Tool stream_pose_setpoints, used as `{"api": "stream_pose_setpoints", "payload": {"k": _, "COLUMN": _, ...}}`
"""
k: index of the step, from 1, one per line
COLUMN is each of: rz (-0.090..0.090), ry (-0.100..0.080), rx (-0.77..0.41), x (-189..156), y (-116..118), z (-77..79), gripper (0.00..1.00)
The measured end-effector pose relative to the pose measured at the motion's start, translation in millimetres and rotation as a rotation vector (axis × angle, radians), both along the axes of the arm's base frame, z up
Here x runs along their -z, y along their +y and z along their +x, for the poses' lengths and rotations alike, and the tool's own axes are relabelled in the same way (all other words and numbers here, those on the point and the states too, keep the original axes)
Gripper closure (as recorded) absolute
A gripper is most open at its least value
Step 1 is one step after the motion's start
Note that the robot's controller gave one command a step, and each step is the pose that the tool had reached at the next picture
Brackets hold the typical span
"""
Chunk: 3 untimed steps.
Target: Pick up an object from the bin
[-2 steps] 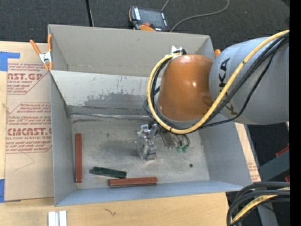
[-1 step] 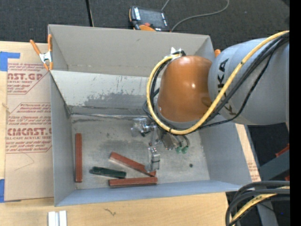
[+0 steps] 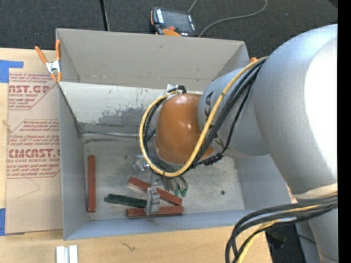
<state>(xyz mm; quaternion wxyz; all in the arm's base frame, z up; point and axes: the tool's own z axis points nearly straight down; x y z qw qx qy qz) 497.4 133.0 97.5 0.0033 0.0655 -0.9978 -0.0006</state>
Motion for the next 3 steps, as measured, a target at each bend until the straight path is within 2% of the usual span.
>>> {"api": "stream_pose_setpoints", "payload": {"k": 1, "rz": -0.004, "ry": -0.009, "rx": -0.016, "x": 29.6, "y": -62.1, "z": 52.3, "gripper": 0.00}}
{"api": "stream_pose_setpoints", "payload": {"k": 2, "rz": 0.000, "ry": -0.008, "rx": -0.021, "x": 27.6, "y": -57.2, "z": 51.1, "gripper": 1.00}}
{"api": "stream_pose_setpoints", "payload": {"k": 3, "rz": 0.000, "ry": -0.018, "rx": -0.170, "x": -118.1, "y": -59.8, "z": 62.1, "gripper": 1.00}}
